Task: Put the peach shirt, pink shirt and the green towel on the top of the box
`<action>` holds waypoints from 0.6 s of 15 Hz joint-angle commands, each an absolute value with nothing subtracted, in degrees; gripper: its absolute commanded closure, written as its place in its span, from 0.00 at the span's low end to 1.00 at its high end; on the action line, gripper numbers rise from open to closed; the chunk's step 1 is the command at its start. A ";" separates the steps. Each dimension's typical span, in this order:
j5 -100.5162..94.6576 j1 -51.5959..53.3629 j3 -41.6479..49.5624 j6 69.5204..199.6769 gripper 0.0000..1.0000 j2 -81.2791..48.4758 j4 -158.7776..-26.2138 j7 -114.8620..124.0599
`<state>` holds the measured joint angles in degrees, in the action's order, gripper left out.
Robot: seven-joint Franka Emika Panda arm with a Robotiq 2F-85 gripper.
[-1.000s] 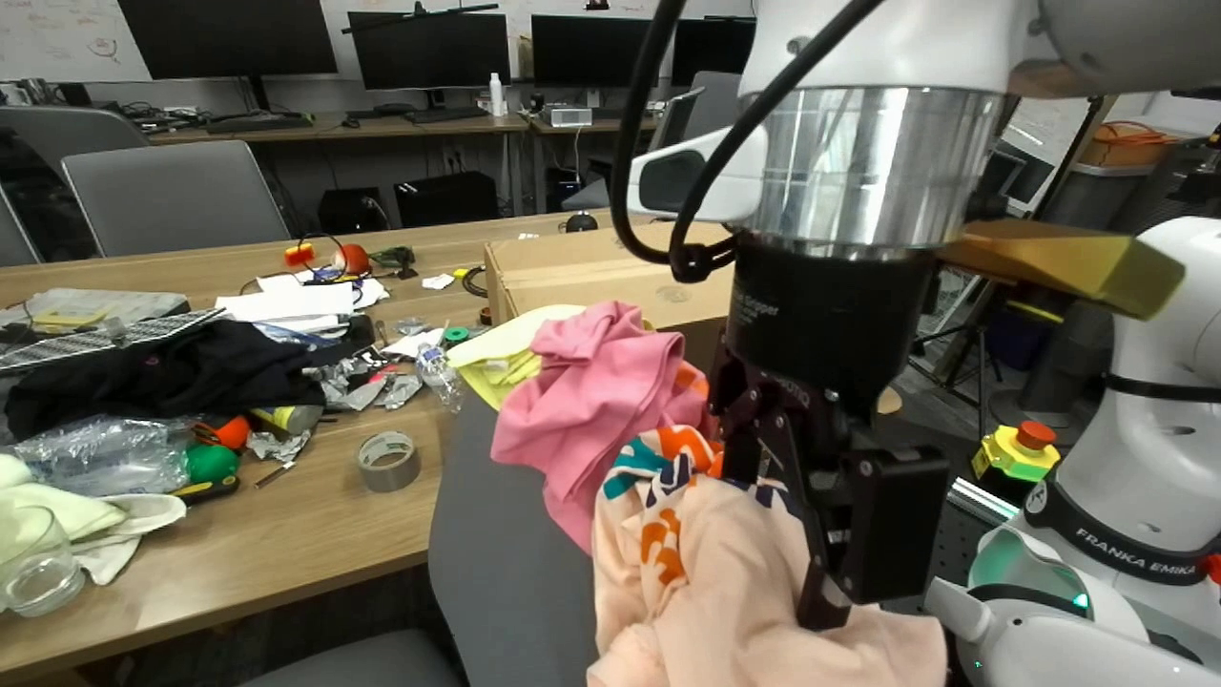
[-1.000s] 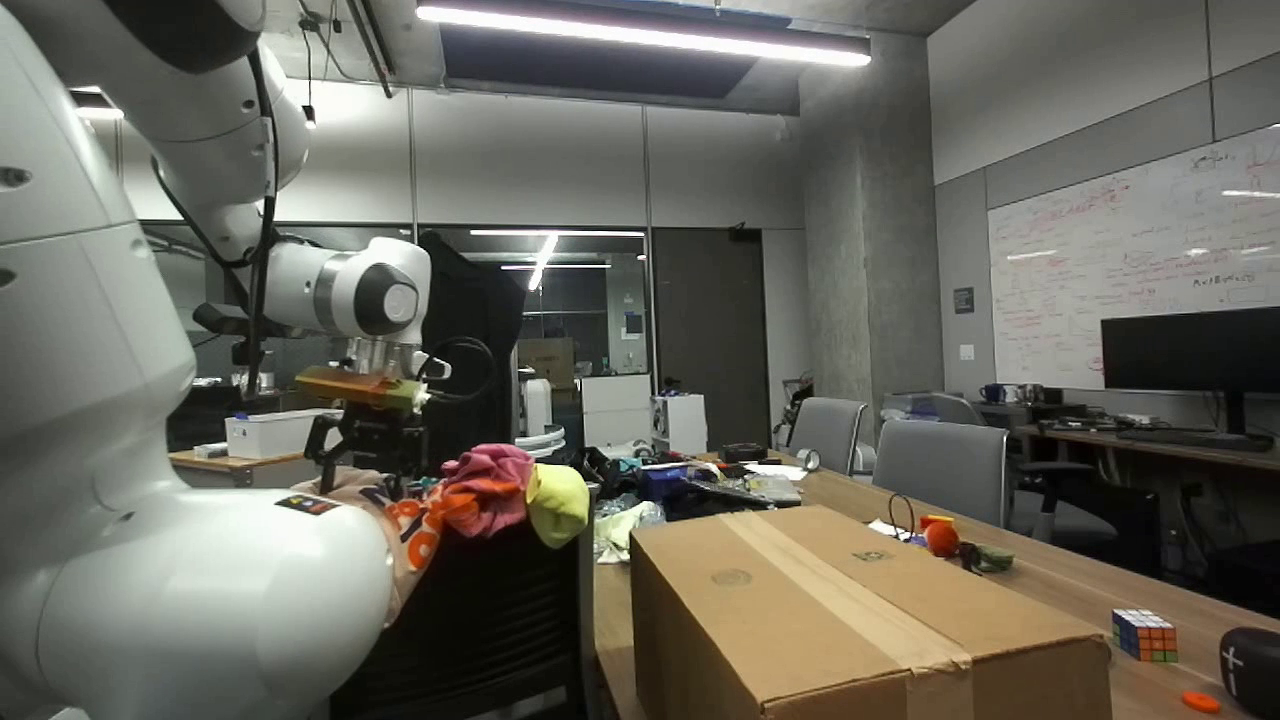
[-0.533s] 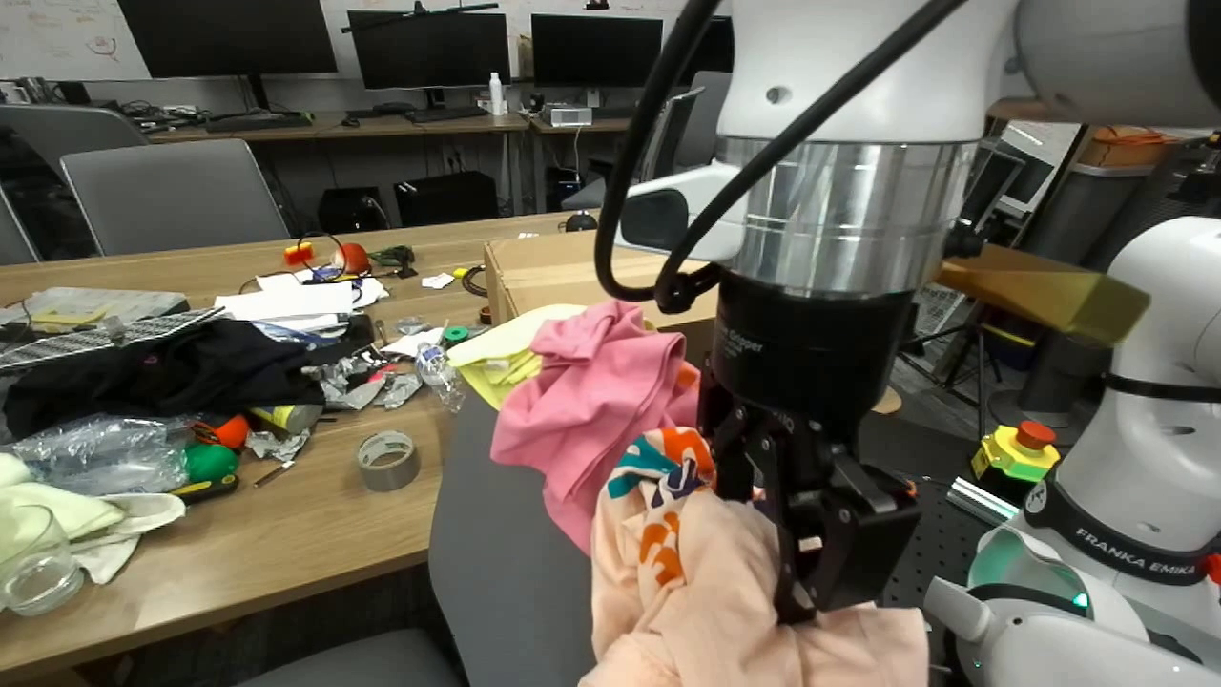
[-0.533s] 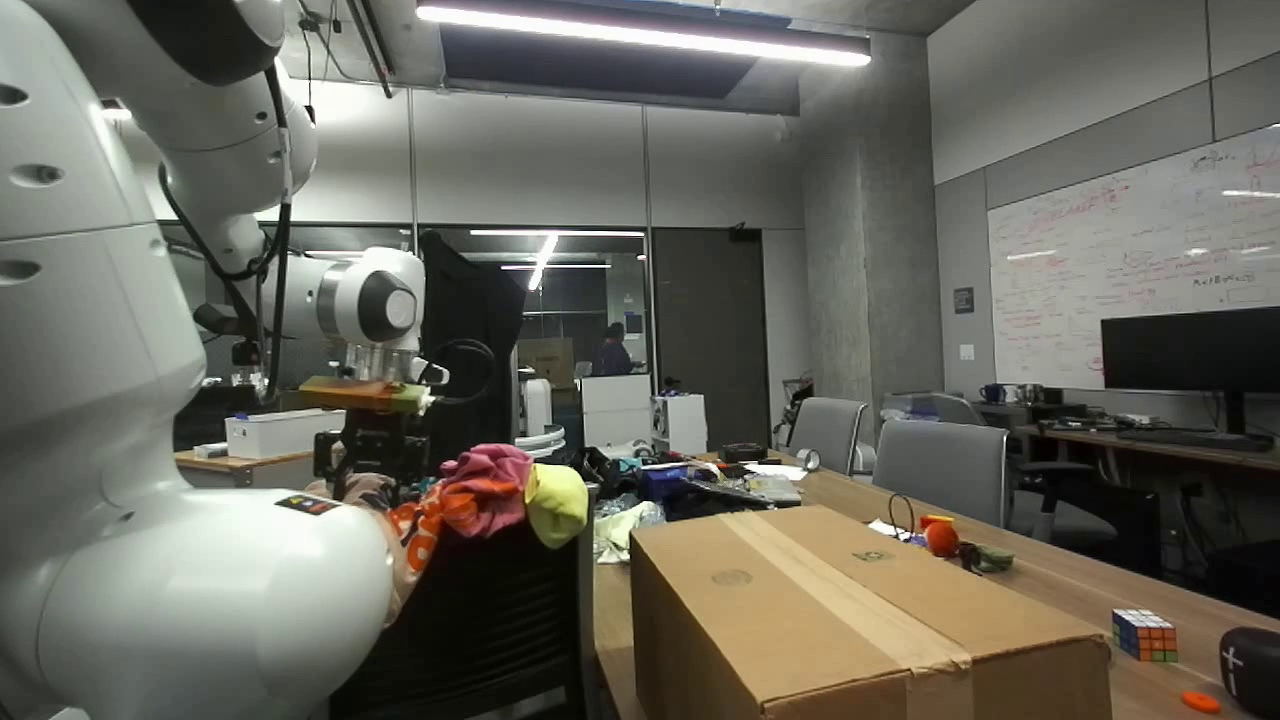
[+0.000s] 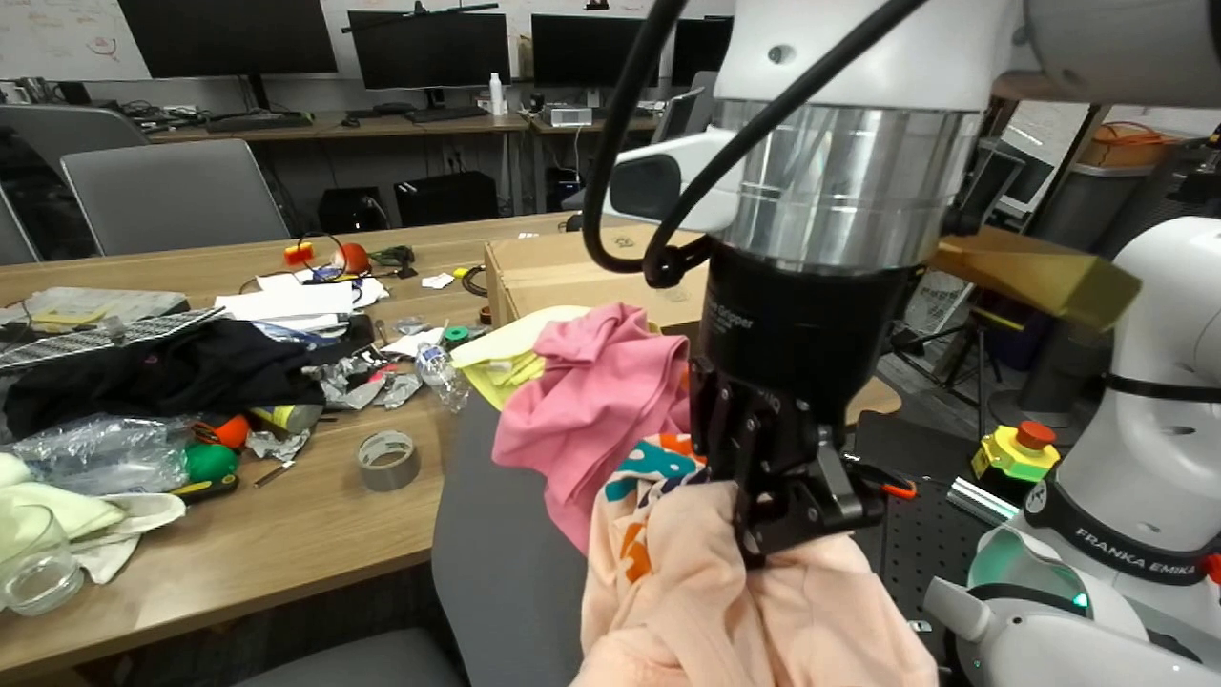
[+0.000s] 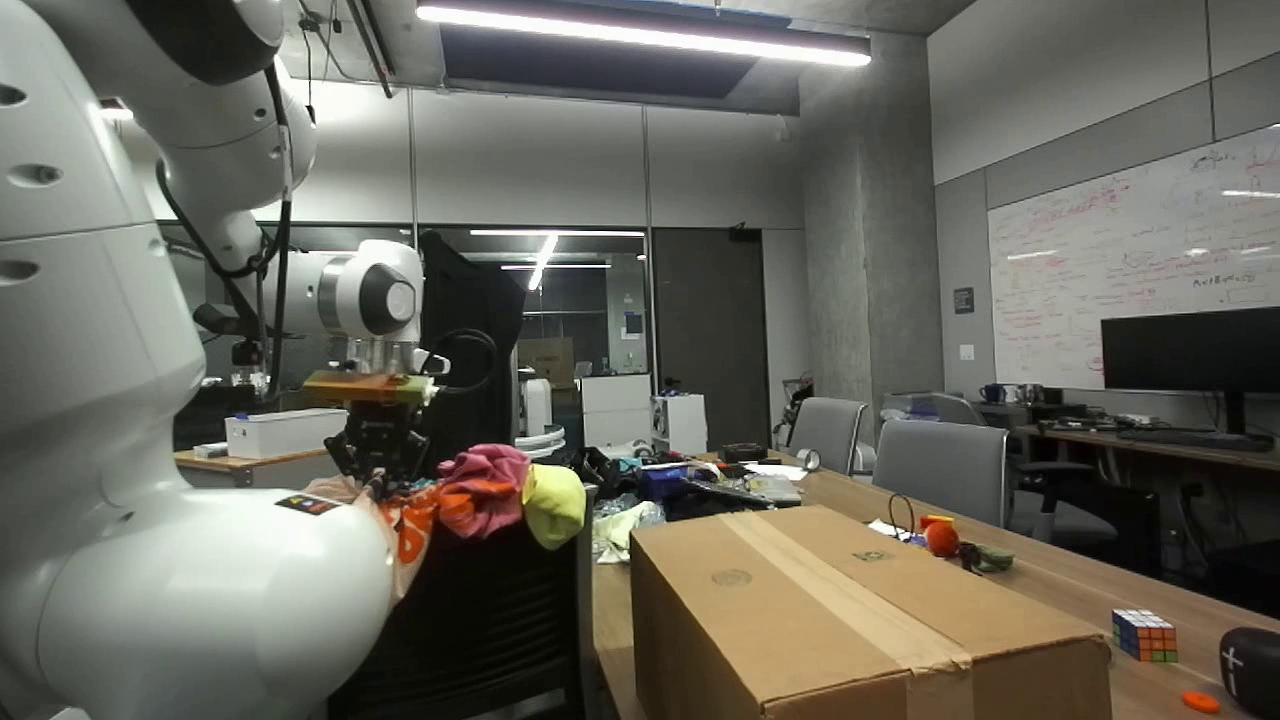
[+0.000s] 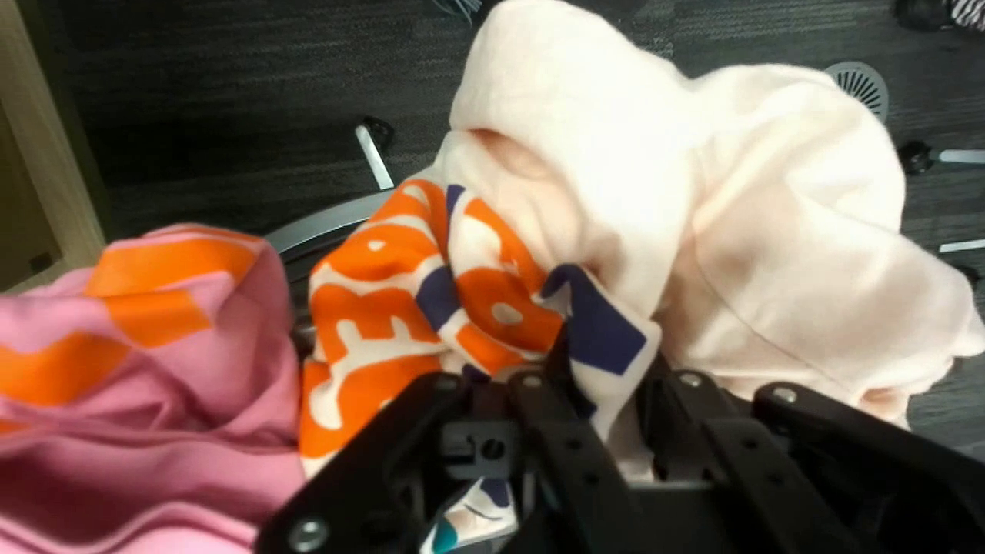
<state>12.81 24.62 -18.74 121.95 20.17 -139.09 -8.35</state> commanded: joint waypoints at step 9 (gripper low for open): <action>1.59 22.83 -20.84 131.78 0.95 27.03 -140.07 1.13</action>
